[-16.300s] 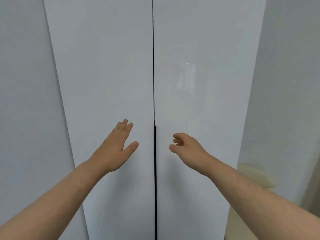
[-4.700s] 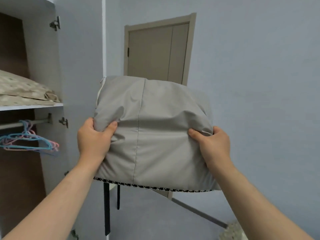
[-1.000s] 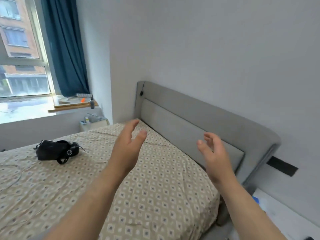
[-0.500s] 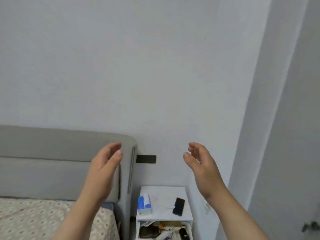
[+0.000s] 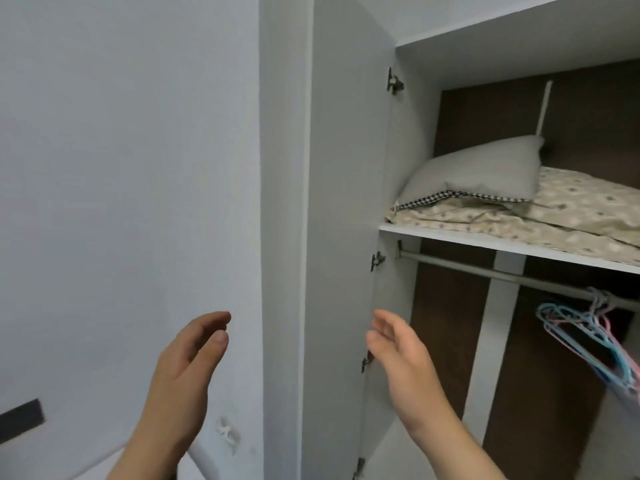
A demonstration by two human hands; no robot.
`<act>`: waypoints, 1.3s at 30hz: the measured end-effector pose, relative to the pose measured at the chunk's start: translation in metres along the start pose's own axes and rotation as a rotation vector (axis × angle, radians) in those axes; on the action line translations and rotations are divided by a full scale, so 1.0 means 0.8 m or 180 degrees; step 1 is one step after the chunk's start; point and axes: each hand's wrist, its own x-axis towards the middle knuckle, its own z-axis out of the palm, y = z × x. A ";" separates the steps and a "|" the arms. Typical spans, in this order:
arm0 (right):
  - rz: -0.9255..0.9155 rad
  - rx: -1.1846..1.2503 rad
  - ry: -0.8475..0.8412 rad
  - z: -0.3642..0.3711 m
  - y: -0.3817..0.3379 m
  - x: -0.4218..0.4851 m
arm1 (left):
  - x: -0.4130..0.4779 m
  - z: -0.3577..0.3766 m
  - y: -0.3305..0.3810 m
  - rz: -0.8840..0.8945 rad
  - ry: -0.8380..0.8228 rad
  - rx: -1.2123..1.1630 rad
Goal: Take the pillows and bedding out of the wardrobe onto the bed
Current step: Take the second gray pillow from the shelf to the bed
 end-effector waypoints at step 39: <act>-0.0245 -0.1429 0.1954 -0.407 0.029 0.306 | 0.301 0.601 -0.043 0.0674 -0.1201 -0.0947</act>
